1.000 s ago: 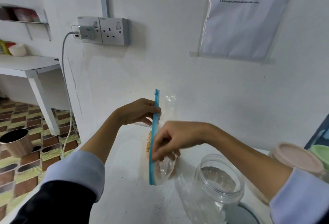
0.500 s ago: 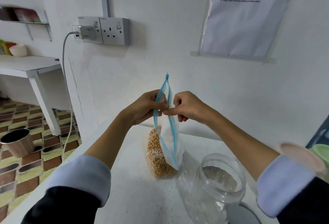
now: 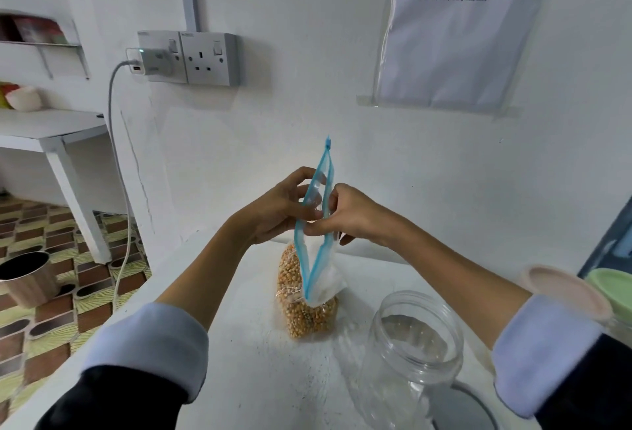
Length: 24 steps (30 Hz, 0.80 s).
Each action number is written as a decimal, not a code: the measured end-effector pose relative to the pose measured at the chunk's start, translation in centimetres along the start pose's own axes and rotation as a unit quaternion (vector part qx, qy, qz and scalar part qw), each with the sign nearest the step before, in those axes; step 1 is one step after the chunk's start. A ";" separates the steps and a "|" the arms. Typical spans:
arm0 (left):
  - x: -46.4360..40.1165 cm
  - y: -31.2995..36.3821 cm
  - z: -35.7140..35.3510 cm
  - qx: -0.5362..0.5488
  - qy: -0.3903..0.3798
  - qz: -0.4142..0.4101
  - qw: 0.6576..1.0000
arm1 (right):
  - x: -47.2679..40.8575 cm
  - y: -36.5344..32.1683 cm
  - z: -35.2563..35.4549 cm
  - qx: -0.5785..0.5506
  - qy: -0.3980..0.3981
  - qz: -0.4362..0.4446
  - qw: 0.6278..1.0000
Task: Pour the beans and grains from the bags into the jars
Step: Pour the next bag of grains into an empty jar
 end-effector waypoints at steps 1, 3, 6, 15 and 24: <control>-0.1 0.0 0.3 -0.027 0.023 0.002 0.999 | -0.1 0.3 0.1 -0.002 -0.005 -0.021 1.000; -0.1 0.3 1.2 -0.075 0.078 -0.003 0.994 | -0.2 0.8 0.2 0.010 -0.016 -0.053 0.998; 0.1 0.4 2.7 -0.073 0.138 0.000 0.988 | -0.1 1.1 0.8 0.038 -0.002 -0.066 0.997; 0.7 -0.6 1.2 -0.129 0.069 0.062 0.987 | -0.6 -0.3 4.2 0.001 0.141 -0.025 0.990; 3.0 3.2 9.3 -0.061 0.353 -0.010 0.934 | -0.6 -0.3 11.4 0.163 0.193 -0.033 0.967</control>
Point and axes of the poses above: each hand's wrist, its own x-axis away from the middle knuckle, its own z-axis out of the back of the hand, y = z × x, the point moved 8 cm from there along -x, towards the middle knuckle, and after that the axes turned 7 degrees about z, right-handed, at the moved point
